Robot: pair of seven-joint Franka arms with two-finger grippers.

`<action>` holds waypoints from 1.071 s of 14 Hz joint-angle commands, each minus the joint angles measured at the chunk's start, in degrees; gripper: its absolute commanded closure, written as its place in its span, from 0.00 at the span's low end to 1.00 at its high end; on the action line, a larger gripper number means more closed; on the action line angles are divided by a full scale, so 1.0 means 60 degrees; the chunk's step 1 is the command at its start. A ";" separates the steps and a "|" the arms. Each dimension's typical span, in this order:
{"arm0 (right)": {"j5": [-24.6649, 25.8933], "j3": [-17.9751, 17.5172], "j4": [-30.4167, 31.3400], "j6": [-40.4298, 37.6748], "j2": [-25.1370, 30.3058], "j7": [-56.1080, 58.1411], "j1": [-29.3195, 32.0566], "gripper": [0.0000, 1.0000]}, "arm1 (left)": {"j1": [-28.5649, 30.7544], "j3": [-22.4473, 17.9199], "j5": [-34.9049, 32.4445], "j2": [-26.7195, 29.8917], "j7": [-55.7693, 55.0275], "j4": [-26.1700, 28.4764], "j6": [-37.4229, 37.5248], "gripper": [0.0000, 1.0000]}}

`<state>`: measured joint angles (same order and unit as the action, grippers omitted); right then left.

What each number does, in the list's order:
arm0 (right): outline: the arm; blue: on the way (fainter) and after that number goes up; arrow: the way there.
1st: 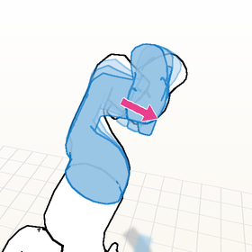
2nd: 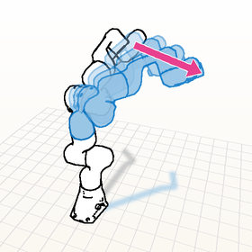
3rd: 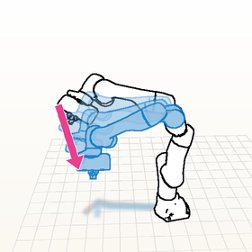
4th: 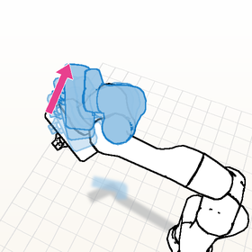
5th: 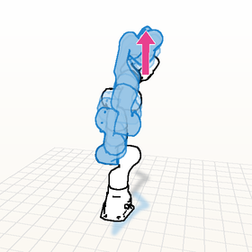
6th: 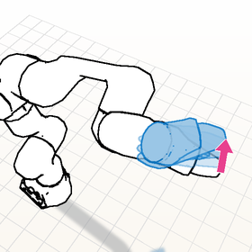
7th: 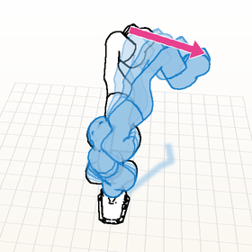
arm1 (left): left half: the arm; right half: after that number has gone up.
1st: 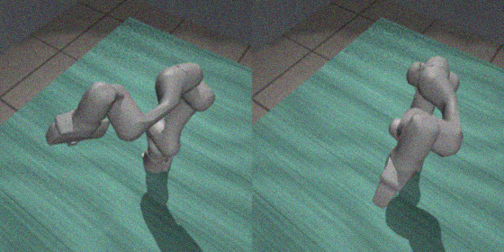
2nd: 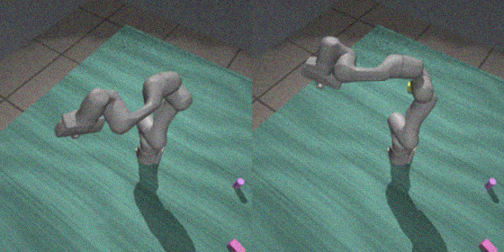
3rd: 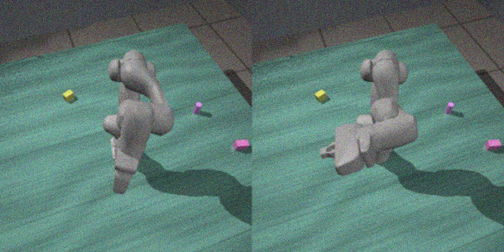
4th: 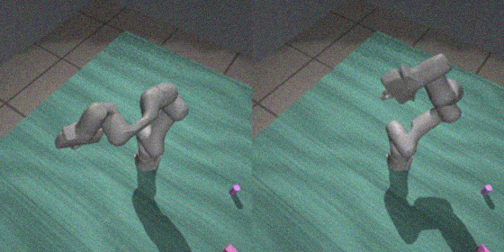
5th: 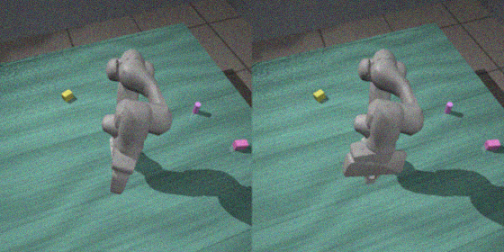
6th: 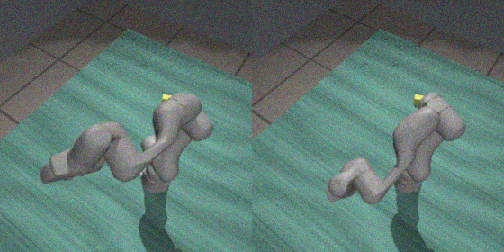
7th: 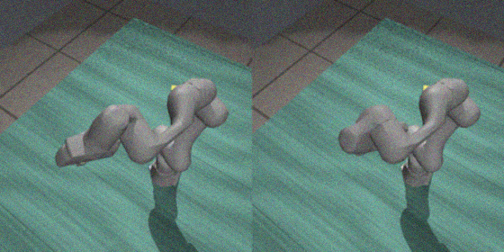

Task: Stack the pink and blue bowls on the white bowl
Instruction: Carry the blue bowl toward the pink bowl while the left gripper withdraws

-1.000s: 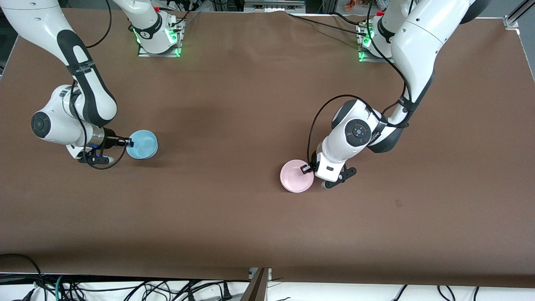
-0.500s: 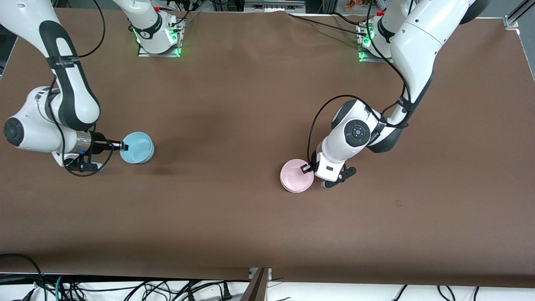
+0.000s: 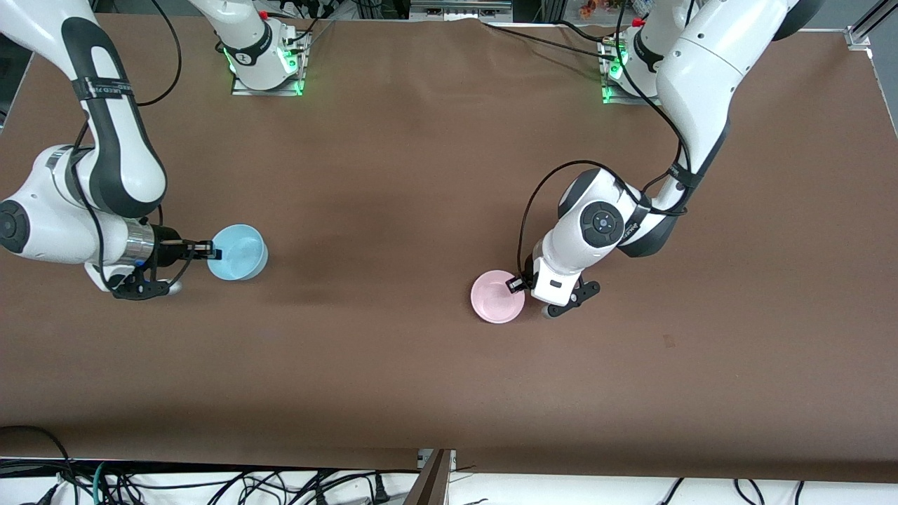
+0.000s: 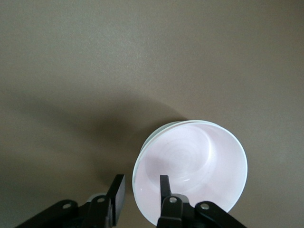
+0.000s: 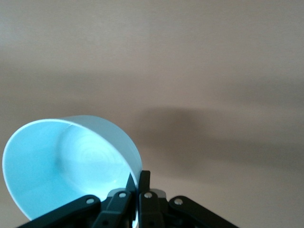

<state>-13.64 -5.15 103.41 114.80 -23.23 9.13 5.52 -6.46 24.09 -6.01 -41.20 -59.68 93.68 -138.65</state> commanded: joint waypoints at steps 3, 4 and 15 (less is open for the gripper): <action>-0.0159 -0.1088 -0.0419 -0.0163 0.0005 -0.2233 -0.0099 1.00 | 0.0183 -0.0045 -0.0243 0.0201 -0.0220 -0.0656 0.0052 0.63; -0.0130 -0.1177 -0.0448 -0.0090 -0.0010 -0.2732 -0.0260 1.00 | 0.0299 -0.0030 -0.0243 0.0317 -0.0177 -0.0861 0.0125 0.63; -0.0071 -0.1178 -0.2834 0.2603 -0.2073 -0.9543 -0.4330 1.00 | 0.2071 0.0117 0.0223 0.0465 0.1636 -0.4434 0.4165 0.60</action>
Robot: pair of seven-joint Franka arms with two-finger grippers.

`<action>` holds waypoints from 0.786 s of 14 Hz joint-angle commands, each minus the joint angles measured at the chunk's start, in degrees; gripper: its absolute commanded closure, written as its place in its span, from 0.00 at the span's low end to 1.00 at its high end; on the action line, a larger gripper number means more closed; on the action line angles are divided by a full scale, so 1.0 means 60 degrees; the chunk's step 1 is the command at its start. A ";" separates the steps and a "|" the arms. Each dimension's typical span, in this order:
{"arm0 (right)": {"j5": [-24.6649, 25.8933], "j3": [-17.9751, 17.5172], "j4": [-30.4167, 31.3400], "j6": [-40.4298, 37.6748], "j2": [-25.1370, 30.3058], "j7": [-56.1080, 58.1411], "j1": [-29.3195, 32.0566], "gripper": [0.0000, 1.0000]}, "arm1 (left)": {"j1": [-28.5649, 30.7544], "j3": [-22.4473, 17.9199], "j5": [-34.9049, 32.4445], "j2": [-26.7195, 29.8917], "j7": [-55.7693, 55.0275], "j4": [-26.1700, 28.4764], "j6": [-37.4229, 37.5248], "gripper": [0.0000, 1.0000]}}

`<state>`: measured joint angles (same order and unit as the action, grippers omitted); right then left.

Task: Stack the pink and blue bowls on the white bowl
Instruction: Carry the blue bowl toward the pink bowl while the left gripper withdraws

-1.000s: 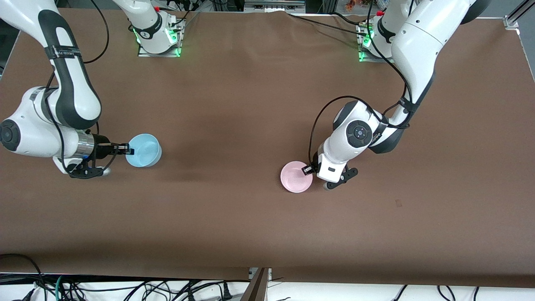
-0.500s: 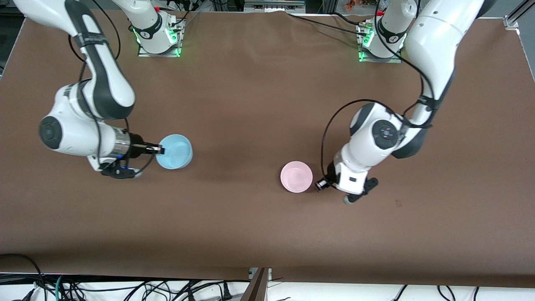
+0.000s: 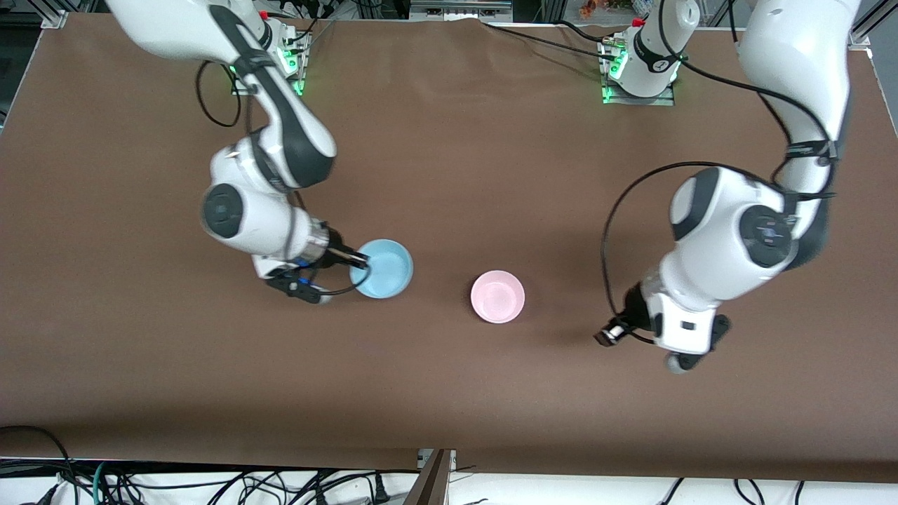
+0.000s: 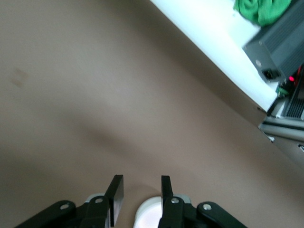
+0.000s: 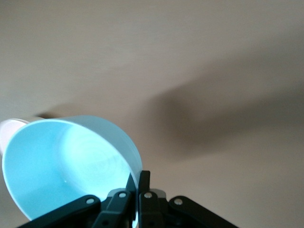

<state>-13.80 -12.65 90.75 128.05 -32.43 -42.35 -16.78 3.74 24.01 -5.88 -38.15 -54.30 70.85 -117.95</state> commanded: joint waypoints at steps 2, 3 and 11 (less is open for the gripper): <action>-0.0015 0.0086 -0.1075 0.0980 -0.0950 -0.1903 -0.1156 1.00 | 0.0853 0.0100 0.0685 -0.0057 0.1721 -0.1068 0.1024 0.60; -0.0015 0.0087 -0.1250 0.1360 -0.1126 -0.2110 -0.1405 1.00 | 0.1059 0.0114 0.0730 -0.0057 0.2016 -0.1215 0.1185 0.60; 0.0000 0.0233 -0.2131 0.3441 -0.2547 -0.2126 -0.2769 1.00 | 0.1325 0.0041 0.0555 -0.0131 0.4024 -0.3032 0.4067 0.64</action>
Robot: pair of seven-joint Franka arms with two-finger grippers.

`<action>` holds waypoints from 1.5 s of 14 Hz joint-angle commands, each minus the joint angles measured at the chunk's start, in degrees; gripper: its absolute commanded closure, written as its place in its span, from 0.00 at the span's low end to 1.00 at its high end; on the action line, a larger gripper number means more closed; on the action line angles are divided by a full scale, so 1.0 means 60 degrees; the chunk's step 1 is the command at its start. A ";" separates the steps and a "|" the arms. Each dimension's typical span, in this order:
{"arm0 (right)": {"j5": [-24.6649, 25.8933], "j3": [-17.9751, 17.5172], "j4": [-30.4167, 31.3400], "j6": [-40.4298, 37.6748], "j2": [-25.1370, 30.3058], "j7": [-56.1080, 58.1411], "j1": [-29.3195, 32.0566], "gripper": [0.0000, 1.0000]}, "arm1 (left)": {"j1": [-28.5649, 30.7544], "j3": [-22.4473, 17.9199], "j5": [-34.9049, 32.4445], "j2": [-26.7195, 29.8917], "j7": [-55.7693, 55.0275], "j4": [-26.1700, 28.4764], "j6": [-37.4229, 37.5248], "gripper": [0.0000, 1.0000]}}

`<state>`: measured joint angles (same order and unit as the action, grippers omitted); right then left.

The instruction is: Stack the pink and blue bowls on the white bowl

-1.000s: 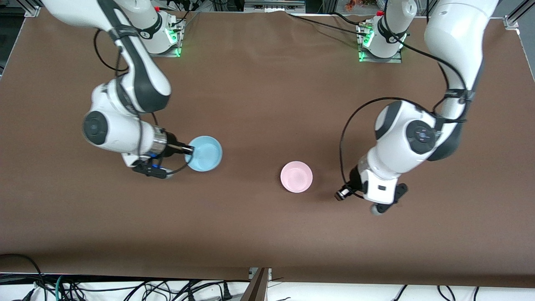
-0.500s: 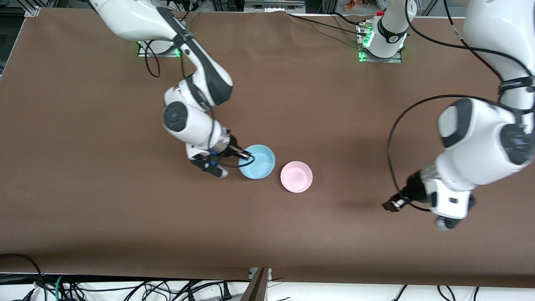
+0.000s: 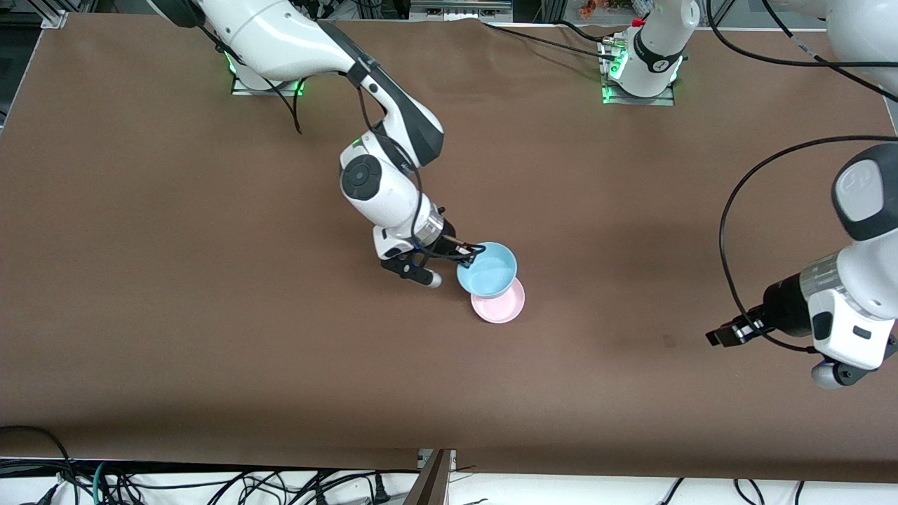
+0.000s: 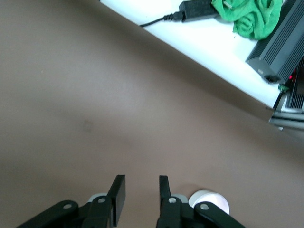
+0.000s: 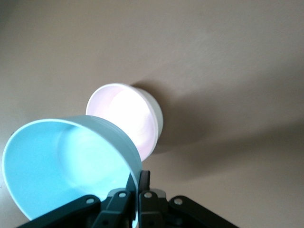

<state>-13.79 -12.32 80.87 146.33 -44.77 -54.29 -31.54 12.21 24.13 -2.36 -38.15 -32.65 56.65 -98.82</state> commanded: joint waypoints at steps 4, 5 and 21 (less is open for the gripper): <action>0.0479 0.0282 -0.0486 0.0587 -0.0683 -0.0121 -0.0500 1.00 | -0.0189 0.0007 -0.1055 0.0642 0.2214 -0.1019 0.3106 0.63; 0.0626 0.0282 -0.0500 0.0602 -0.0771 -0.0122 -0.0500 1.00 | -0.0131 -0.0022 -0.1129 0.0935 0.2509 -0.0975 0.3516 0.63; 0.0716 0.0370 -0.1057 0.1041 -0.1401 -0.0063 -0.0500 1.00 | 0.1188 0.0036 0.0218 0.5919 0.4387 0.5749 0.1470 0.61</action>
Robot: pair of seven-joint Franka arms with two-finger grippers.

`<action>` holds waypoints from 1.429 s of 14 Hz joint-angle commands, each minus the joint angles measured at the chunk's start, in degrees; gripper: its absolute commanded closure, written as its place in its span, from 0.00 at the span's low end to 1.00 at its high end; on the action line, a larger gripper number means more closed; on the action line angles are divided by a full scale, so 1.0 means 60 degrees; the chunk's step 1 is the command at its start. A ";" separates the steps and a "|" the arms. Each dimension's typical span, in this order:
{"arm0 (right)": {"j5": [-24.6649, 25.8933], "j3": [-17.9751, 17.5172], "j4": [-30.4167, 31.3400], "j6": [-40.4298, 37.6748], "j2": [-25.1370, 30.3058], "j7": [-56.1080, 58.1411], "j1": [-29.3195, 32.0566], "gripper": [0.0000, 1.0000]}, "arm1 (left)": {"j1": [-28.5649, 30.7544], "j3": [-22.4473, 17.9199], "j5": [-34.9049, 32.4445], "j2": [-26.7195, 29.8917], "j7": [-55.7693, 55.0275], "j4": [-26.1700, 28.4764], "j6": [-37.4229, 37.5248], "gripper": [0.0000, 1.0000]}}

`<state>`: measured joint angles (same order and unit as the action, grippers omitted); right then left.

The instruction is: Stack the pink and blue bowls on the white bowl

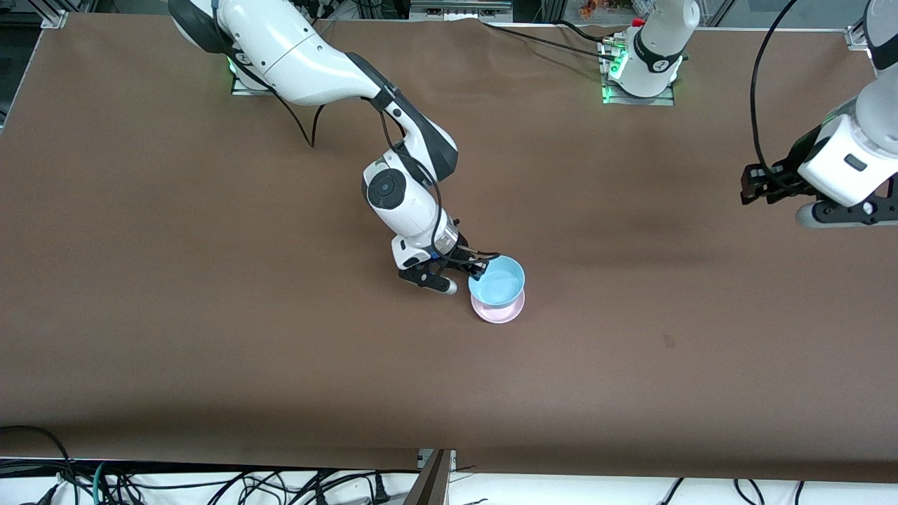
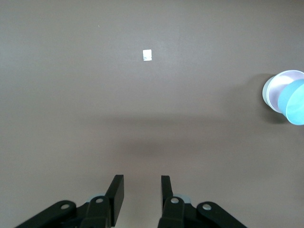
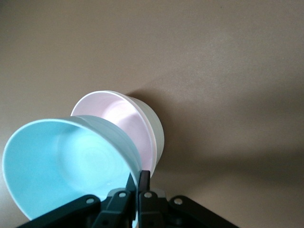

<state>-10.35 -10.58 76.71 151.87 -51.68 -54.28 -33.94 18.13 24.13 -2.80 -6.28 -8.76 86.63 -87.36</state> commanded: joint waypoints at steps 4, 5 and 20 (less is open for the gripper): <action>0.0144 0.0079 -0.0364 0.0117 -0.0322 -0.0094 -0.0115 0.98 | 0.0201 0.0036 0.0290 0.0841 0.0536 0.1015 -0.0629 0.58; 0.0144 0.0079 -0.0364 0.0117 -0.0351 -0.0094 -0.0116 0.98 | 0.0201 0.0036 0.0290 0.0987 0.0596 0.1277 -0.0776 0.57; 0.0318 0.0971 -0.0364 -0.2455 0.0760 0.0664 0.0060 0.00 | 0.0245 0.0036 0.0598 0.1355 0.0669 0.2173 -0.1685 0.51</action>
<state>-9.68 -7.02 74.17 143.26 -50.50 -52.69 -33.90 18.79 24.21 -0.72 0.24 -6.42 97.99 -96.51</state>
